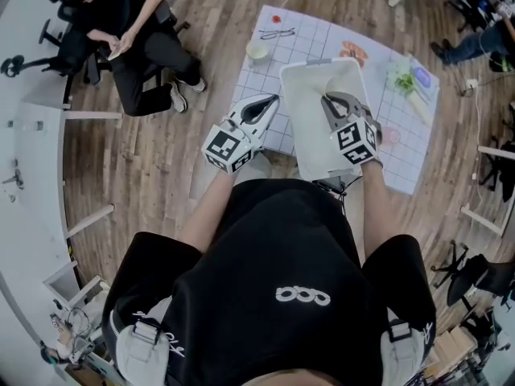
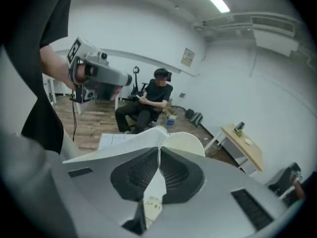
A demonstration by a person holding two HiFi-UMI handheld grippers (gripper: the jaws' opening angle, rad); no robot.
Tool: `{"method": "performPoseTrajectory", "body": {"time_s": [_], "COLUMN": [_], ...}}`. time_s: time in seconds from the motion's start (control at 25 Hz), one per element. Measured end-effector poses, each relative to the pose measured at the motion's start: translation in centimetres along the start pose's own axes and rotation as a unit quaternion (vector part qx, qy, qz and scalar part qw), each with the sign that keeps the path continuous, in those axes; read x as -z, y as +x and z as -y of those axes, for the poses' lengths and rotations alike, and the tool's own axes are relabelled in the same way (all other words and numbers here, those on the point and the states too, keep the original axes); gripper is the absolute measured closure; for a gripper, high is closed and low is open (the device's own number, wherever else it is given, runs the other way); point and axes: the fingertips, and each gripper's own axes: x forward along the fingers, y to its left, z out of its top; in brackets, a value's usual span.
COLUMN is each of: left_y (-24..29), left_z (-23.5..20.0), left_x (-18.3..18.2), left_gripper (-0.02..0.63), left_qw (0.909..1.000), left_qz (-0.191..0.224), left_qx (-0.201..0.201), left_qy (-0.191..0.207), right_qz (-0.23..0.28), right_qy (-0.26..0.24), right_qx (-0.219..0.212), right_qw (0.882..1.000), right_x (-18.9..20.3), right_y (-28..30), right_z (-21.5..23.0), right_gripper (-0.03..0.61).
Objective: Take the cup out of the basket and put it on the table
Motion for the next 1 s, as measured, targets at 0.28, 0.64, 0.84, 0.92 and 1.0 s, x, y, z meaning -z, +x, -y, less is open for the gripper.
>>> {"method": "performPoseTrajectory", "body": {"time_s": [0.28, 0.64, 0.84, 0.92, 1.0], "left_y": [3.5, 7.1, 10.0, 11.4, 12.7], "left_z": [2.7, 6.0, 9.5, 11.2, 12.9], "left_x": [-0.5, -0.2, 0.3, 0.6, 0.8], "left_gripper": [0.607, 0.607, 0.607, 0.607, 0.607], "left_qw": [0.9986, 0.9942, 0.9884, 0.9849, 0.9812], "left_qz": [-0.007, -0.02, -0.026, -0.028, -0.031], "left_qx": [0.05, 0.104, 0.148, 0.169, 0.189], "left_qy": [0.014, 0.019, 0.022, 0.023, 0.024], "right_qz": [0.078, 0.058, 0.032, 0.018, 0.001], "right_qy": [0.052, 0.081, 0.113, 0.129, 0.145], "right_qx": [0.078, 0.133, 0.18, 0.203, 0.224], "right_qw": [0.993, 0.986, 0.977, 0.971, 0.964], "right_x": [-2.7, 0.7, 5.1, 7.4, 9.8], "right_y": [-8.5, -12.5, -16.4, -18.4, -20.5], "right_z": [1.6, 3.4, 4.7, 5.2, 5.5], "right_gripper": [0.545, 0.545, 0.545, 0.545, 0.545]}}
